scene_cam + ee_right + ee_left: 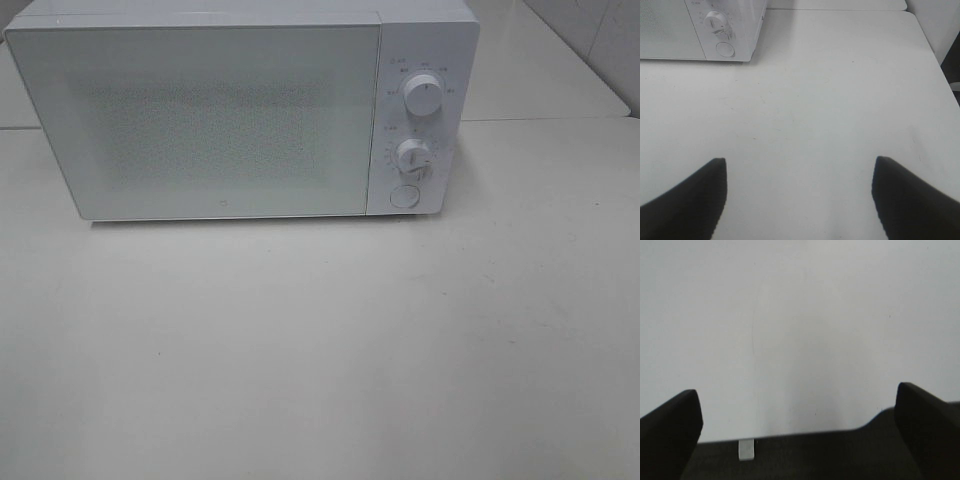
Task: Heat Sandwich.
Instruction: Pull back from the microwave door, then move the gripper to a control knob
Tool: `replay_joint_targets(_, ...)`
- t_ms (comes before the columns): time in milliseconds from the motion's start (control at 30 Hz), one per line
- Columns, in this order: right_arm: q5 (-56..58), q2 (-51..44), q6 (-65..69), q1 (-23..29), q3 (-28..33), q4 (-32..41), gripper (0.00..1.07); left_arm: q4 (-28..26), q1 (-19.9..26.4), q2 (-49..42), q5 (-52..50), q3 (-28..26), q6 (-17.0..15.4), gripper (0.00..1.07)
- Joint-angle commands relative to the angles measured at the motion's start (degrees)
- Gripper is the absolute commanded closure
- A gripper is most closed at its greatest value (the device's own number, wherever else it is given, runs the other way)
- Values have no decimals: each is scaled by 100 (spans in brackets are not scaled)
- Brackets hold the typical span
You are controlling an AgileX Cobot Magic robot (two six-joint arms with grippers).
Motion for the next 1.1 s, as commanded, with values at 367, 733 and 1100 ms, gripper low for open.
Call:
replay_joint_targets(367,-6,-126,-17,-29,6,-6,31,-17,6,-951,-882,292,17,3)
replay_joint_targets(733,-6,-103,-17,-29,6,-6,31,-23,6,-945,-882,292,34,3)
replay_joint_targets(1100,-6,-103,-17,-29,6,-6,31,-23,6,-940,-882,292,34,3)
